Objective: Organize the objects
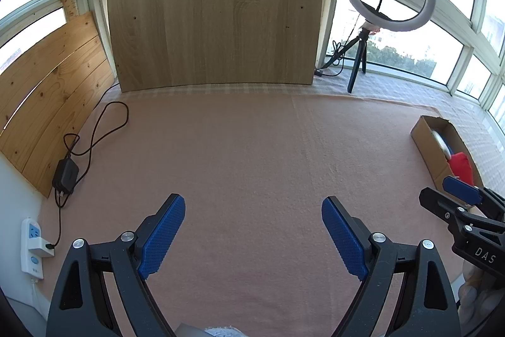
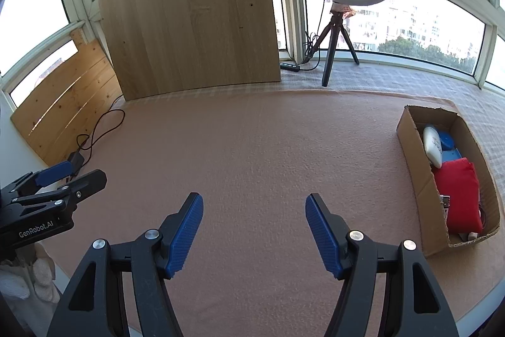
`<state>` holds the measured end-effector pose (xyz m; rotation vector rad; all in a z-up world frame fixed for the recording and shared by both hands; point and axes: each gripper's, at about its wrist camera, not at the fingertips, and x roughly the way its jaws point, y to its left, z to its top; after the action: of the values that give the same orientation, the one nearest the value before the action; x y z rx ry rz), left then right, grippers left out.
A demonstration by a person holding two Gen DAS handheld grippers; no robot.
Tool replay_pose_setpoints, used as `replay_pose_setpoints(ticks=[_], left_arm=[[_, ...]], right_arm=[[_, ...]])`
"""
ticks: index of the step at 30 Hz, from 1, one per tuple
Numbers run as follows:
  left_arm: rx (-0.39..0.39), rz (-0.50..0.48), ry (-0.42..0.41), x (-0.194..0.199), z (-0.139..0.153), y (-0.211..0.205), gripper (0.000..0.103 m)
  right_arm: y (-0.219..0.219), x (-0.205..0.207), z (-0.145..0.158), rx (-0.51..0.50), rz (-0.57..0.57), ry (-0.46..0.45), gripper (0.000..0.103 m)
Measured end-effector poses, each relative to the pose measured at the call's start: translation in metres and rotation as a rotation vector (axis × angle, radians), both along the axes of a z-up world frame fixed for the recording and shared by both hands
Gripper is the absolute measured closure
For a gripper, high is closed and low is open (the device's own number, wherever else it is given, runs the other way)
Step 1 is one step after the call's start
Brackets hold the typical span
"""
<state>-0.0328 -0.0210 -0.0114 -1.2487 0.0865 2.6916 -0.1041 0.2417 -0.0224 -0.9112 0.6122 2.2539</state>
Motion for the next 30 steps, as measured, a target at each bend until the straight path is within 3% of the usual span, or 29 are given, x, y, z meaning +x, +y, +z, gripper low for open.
replay_pose_setpoints(ticks=[30], left_arm=[[-0.003,0.01,-0.022,-0.007,-0.011,0.007,0.007]], right_arm=[[0.008,0.007,-0.001,-0.004,-0.003,-0.001,0.039]])
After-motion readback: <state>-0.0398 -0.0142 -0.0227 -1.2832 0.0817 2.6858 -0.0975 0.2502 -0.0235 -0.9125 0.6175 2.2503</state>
